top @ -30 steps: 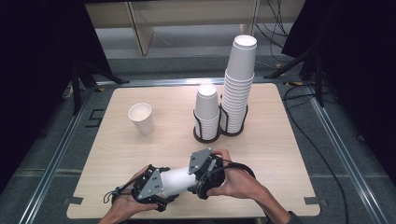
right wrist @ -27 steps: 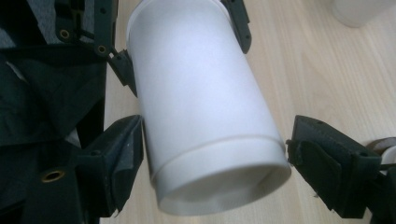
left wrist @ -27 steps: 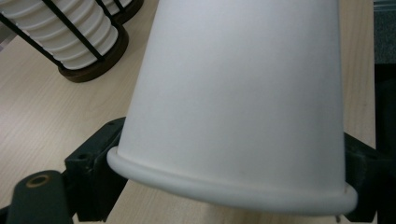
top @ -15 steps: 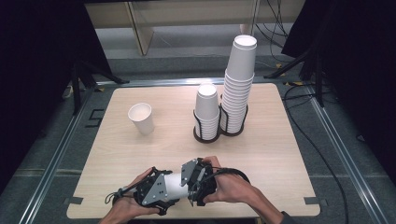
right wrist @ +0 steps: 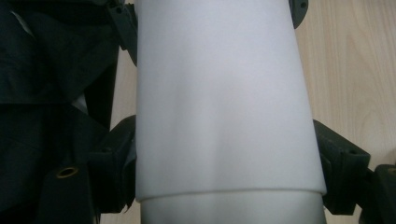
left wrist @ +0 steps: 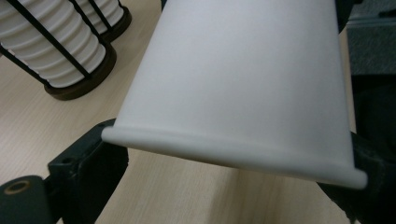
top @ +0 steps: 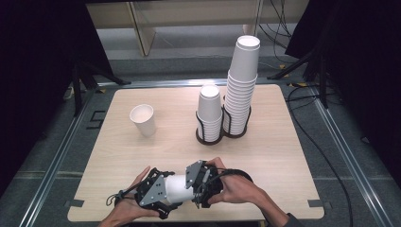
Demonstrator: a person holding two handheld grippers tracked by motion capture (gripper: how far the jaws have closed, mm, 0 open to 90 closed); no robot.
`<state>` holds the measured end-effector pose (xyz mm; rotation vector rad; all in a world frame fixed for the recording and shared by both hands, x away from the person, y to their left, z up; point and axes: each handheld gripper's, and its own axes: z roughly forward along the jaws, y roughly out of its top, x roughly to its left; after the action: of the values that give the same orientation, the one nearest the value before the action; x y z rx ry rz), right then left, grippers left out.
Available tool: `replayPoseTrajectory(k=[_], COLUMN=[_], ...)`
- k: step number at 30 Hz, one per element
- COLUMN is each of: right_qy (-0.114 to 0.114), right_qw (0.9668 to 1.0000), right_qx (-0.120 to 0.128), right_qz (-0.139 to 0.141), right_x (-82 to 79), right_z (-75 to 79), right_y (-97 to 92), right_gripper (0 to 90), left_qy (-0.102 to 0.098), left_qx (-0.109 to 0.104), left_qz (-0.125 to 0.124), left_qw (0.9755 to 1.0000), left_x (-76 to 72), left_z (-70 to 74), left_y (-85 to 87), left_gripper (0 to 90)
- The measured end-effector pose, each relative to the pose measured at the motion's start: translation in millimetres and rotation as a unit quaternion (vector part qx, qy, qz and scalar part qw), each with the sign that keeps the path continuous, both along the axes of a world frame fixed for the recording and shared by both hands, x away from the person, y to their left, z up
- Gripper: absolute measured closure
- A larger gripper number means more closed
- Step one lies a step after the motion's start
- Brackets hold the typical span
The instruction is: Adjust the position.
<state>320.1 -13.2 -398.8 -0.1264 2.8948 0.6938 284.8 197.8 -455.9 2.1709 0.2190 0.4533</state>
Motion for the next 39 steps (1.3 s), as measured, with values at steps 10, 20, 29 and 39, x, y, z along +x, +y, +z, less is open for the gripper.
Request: replayPoseTrajectory(k=[10, 20, 29, 39], right_qy=[0.051, 0.047, 0.058, 0.091], right_qw=[0.9950, 0.9773, 0.9729, 0.9640], right_qx=[0.085, 0.200, 0.221, 0.249], right_qz=[-0.012, -0.052, -0.038, -0.025], right_x=[8.2, 23.0, 22.8, 22.8], right_z=[19.2, 34.4, 30.2, 26.2], right_y=[-29.9, -49.3, -42.6, -39.4], right_gripper=[23.6, 23.5, 23.5, 23.5], left_qy=[0.024, 0.059, 0.062, 0.089], left_qx=[-0.120, -0.222, -0.263, -0.310], left_qz=[0.002, 0.023, 0.042, 0.043], left_qw=[0.9924, 0.9730, 0.9617, 0.9456], left_x=[4.2, 8.9, 9.0, 8.3], left_z=[7.6, 14.9, 14.0, 15.8], left_y=[15.0, 27.0, 25.3, 25.3], left_gripper=[14.4, 14.3, 14.4, 10.2])
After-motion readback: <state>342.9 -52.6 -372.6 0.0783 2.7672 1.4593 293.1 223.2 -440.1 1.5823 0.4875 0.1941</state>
